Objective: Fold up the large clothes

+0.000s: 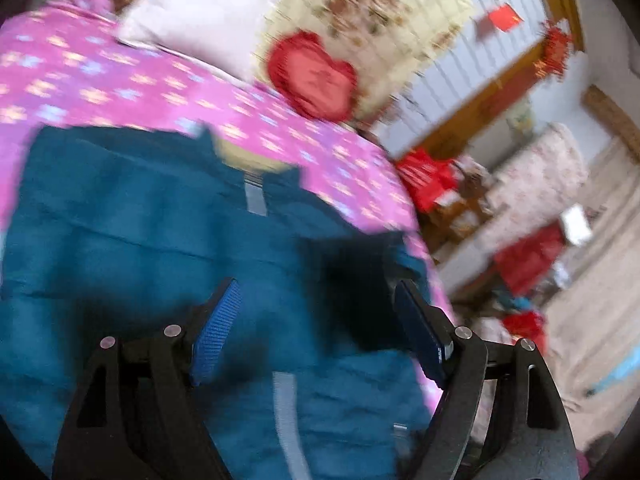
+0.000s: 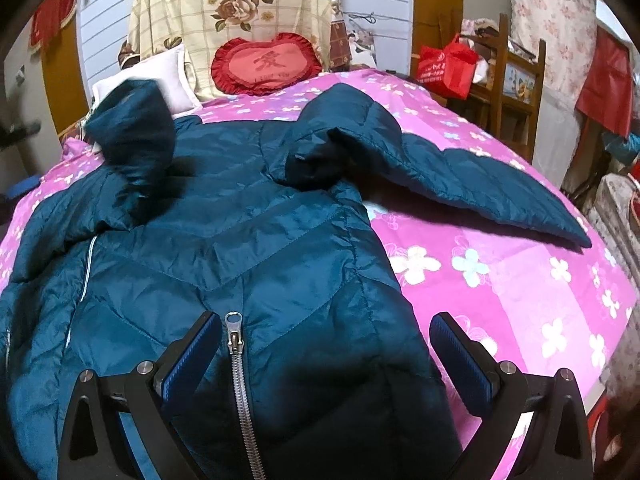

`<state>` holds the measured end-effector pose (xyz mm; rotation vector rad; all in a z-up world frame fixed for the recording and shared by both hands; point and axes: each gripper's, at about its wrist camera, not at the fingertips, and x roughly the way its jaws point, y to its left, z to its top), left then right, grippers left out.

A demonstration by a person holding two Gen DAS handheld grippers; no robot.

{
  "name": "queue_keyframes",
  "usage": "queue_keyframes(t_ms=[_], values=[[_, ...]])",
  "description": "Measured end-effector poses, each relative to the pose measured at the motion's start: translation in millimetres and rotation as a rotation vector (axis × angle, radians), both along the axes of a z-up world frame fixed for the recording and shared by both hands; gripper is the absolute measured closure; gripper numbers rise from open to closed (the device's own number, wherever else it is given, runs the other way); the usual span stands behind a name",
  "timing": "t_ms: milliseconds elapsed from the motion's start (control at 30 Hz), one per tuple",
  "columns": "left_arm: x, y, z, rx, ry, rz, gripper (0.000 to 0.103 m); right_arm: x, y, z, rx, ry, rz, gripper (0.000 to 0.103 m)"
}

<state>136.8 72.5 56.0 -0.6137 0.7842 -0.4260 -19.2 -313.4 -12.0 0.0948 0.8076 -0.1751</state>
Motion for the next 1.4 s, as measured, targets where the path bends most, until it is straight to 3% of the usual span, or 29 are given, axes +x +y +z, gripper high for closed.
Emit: queue_keyframes(t_ms=[167, 267, 333, 367, 500, 567, 633, 767, 867, 1000, 1133, 1233, 1300, 1333, 1400], values=[[3.4, 59.1, -37.6, 0.183, 0.093, 0.28, 0.023, -2.3, 12.0, 13.6, -0.067, -0.039, 0.029, 0.0], [6.8, 74.3, -47.6, 0.312, 0.154, 0.414, 0.023, 10.8, 37.4, 29.8, -0.119, -0.059, 0.125, 0.0], [11.4, 74.6, -52.1, 0.414, 0.177, 0.453, 0.023, 27.9, 57.2, 36.4, -0.123, -0.067, 0.195, 0.0], [13.5, 73.0, -55.3, 0.427, 0.18, 0.45, 0.023, 40.8, 69.8, 40.4, -0.122, -0.073, 0.237, 0.0], [17.9, 69.8, -65.8, 0.435, 0.185, 0.433, 0.023, 97.7, 109.8, 54.3, -0.055, -0.156, 0.383, 0.0], [21.4, 66.0, -69.1, 0.461, 0.197, 0.439, 0.023, 130.7, 116.9, 48.0, 0.089, -0.155, 0.43, 0.0], [26.7, 63.0, -75.1, 0.5, 0.228, 0.431, 0.023, 151.6, 123.8, 34.2, 0.171, -0.113, 0.46, 0.0], [24.5, 65.3, -86.7, 0.494, 0.269, 0.429, 0.022, 179.2, 117.8, -3.7, 0.122, -0.022, 0.441, 0.0], [25.2, 66.3, -91.6, 0.49, 0.276, 0.434, 0.019, 202.7, 84.1, -32.1, 0.098, 0.108, 0.345, 0.0], [26.0, 66.5, -96.2, 0.465, 0.275, 0.435, 0.013, 211.1, 49.3, -36.8, 0.169, 0.121, 0.294, 0.0], [26.3, 67.7, -95.6, 0.449, 0.276, 0.444, 0.013, 208.4, 60.2, -38.9, 0.098, 0.144, 0.296, 0.0], [24.3, 72.2, -90.5, 0.432, 0.295, 0.461, 0.013, 209.4, 60.0, -35.4, 0.105, 0.168, 0.306, 0.001], [19.8, 74.7, -78.6, 0.428, 0.258, 0.493, 0.013, 205.7, 58.0, -13.3, 0.127, 0.108, 0.298, 0.004], [19.2, 74.6, -74.3, 0.428, 0.241, 0.496, 0.013, 201.1, 58.4, 6.4, 0.12, 0.004, 0.304, 0.003], [19.3, 69.2, -68.3, 0.458, 0.21, 0.495, 0.013, 204.3, 62.5, 24.5, 0.07, -0.105, 0.303, 0.001]])
